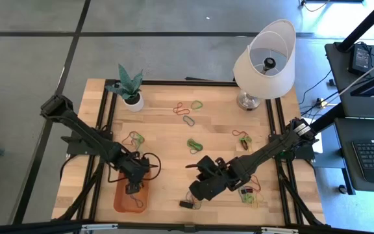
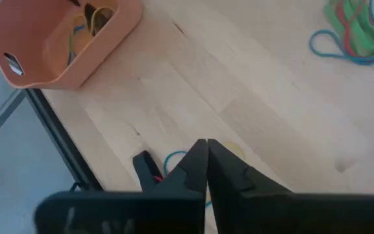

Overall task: Pick and place rubber bands into bin
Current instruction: Put the red rubber band into the orange bin

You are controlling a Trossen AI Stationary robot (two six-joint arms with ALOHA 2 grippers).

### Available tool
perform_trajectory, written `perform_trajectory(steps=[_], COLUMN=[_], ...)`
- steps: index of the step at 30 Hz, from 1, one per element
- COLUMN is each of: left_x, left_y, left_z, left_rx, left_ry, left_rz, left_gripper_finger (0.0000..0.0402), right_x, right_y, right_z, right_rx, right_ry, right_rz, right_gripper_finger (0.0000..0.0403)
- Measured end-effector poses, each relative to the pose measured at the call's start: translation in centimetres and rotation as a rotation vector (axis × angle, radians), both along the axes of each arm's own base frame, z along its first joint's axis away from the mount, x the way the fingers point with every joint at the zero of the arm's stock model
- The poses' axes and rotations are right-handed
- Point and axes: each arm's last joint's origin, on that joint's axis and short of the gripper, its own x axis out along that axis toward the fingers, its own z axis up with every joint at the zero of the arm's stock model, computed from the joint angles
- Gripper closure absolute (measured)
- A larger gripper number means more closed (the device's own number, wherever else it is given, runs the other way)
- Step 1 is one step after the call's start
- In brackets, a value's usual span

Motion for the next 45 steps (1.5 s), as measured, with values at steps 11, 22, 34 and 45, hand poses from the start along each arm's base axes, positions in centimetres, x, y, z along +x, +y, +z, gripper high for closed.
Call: perform_trajectory(steps=[11,22,34,45], left_x=[-1.9,-2.5,-2.3,-2.3], left_y=[-1.0,-1.7,-1.6,-1.6], left_z=[5.9,6.9,6.9,6.9], left_rx=[0.21,0.246,0.285,0.285], left_ry=[-0.048,-0.07,-0.098,-0.1], left_rz=[-0.031,-0.103,-0.082,-0.082], left_gripper_finger=[0.0388,0.04,0.0396,0.0396], right_x=[1.5,4.5,5.6,6.2], right_y=[1.4,2.9,3.6,4.1], right_z=[-1.1,-2.9,-6.7,-9.6], right_rx=[-0.023,-0.033,-0.016,-0.047], right_ry=[0.004,0.204,0.29,0.342], right_rz=[0.111,0.245,0.328,0.46], right_gripper_finger=[0.0401,0.04,0.0363,0.0338])
